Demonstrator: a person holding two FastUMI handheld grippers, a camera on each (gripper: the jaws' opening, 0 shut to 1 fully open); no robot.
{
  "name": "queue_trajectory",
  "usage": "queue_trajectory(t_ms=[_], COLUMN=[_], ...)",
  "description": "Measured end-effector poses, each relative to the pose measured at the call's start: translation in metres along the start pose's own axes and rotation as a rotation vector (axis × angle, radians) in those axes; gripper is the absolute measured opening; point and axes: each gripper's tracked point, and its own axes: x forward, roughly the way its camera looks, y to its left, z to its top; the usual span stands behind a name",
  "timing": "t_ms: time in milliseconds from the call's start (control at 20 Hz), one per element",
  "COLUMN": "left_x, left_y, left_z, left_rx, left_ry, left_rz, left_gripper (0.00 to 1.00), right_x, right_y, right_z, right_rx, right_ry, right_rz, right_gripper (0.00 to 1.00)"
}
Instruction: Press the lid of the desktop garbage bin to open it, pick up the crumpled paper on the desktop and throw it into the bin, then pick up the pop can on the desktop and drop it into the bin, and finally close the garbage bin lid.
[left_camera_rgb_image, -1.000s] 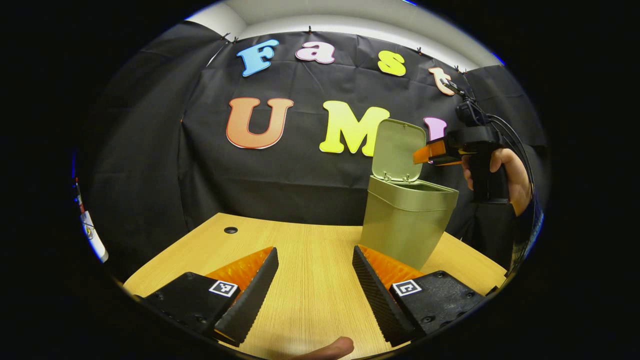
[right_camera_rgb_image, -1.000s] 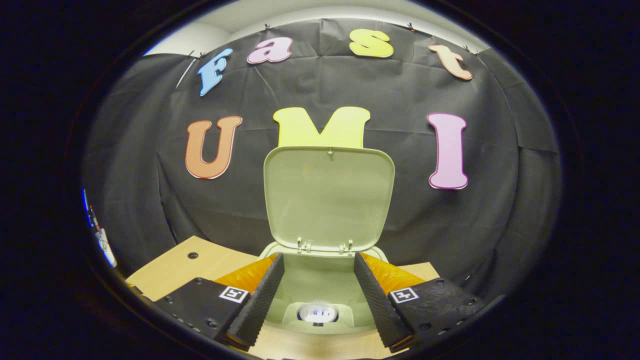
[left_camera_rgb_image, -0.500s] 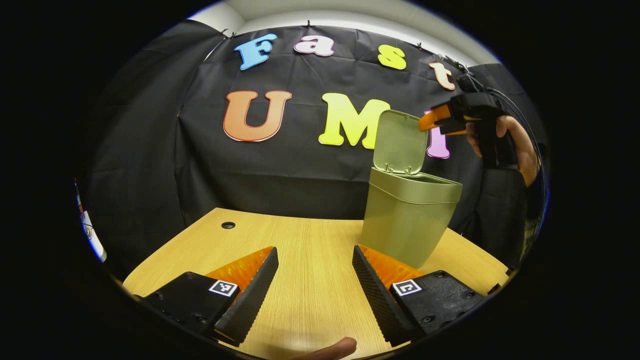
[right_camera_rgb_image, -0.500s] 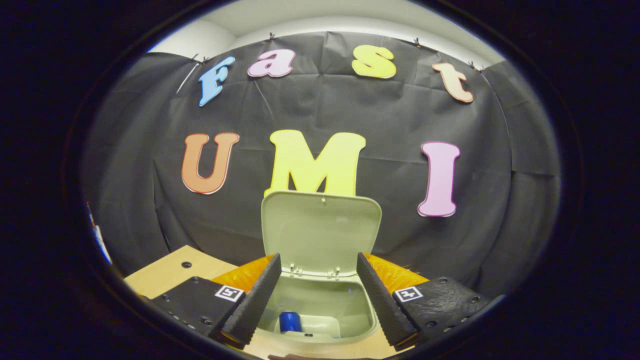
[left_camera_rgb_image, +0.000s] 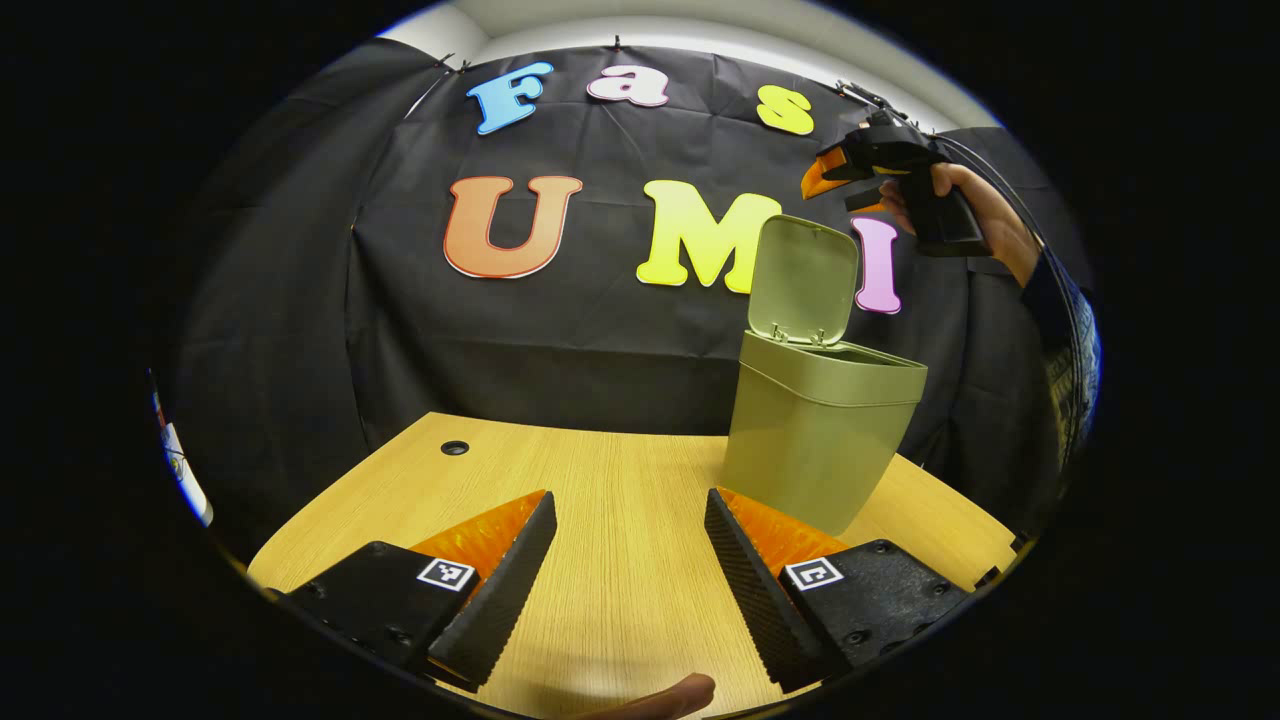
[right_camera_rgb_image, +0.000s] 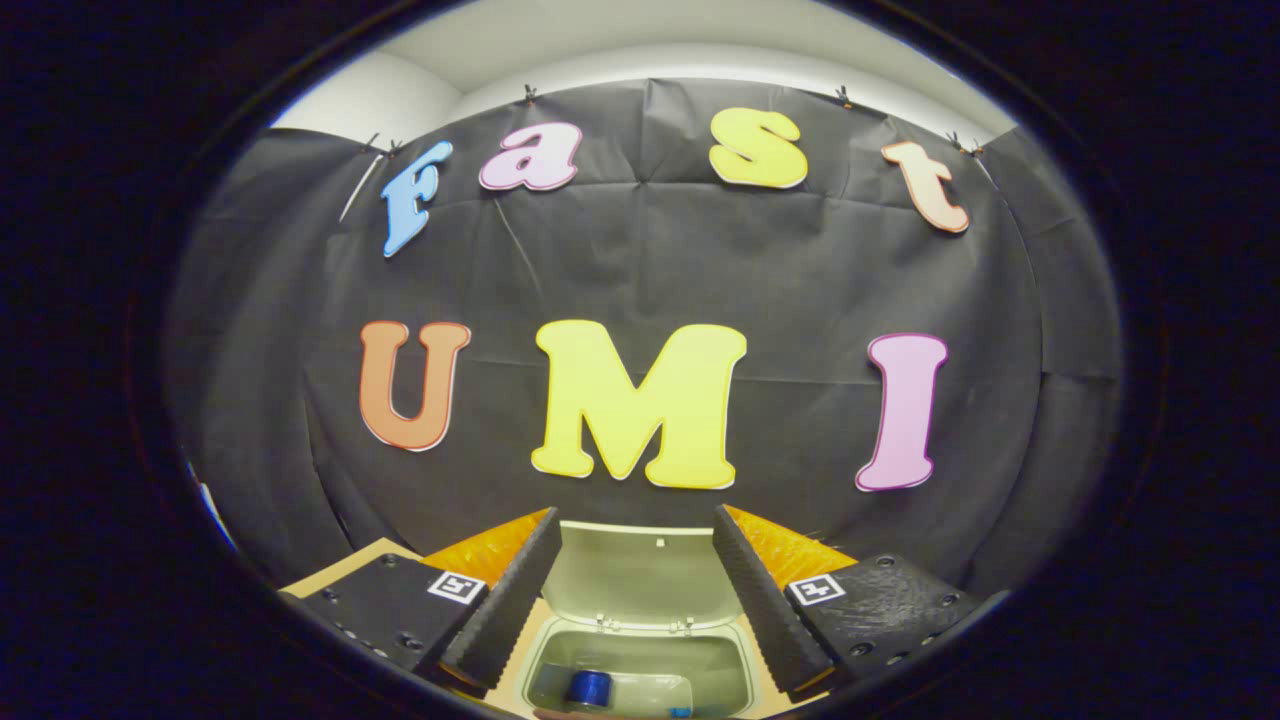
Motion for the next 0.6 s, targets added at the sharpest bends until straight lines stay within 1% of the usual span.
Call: queue_trajectory(t_ms=[100,150,200,250,350,450,500,550,600], left_x=[-0.002,-0.002,-0.001,0.001,0.002,0.001,0.000,0.000,-0.001], left_y=[0.005,0.012,0.018,0.022,0.029,0.032,0.033,0.032,0.030], left_z=[-0.001,-0.001,-0.002,-0.004,-0.008,-0.014,-0.014,-0.013,-0.010], left_rx=[-0.001,-0.002,-0.005,-0.010,-0.014,-0.024,-0.024,-0.021,-0.020], left_ry=[-0.005,-0.006,-0.001,0.004,0.014,0.034,0.035,0.033,0.027], left_rz=[0.001,0.016,0.028,0.036,0.052,0.060,0.062,0.061,0.056], left_gripper=[0.96,0.96,0.97,0.96,0.97,0.96,0.97,0.97,0.96], right_x=[0.018,0.025,0.030,0.033,0.035,0.034,0.034,0.032,0.030], right_y=[-0.003,-0.006,-0.004,-0.001,-0.003,-0.002,-0.003,-0.003,-0.002], right_z=[0.001,-0.002,-0.008,-0.013,-0.012,-0.014,-0.014,-0.017,-0.020], right_rx=[-0.020,-0.026,-0.032,-0.037,-0.014,-0.006,-0.007,0.009,0.040], right_ry=[0.011,0.019,0.034,0.050,0.043,0.055,0.056,0.065,0.080], right_rz=[-0.014,-0.032,-0.031,-0.024,-0.023,-0.016,-0.010,0.000,0.014], right_gripper=[0.94,0.94,0.94,0.92,0.95,0.94,0.97,0.95,0.95])
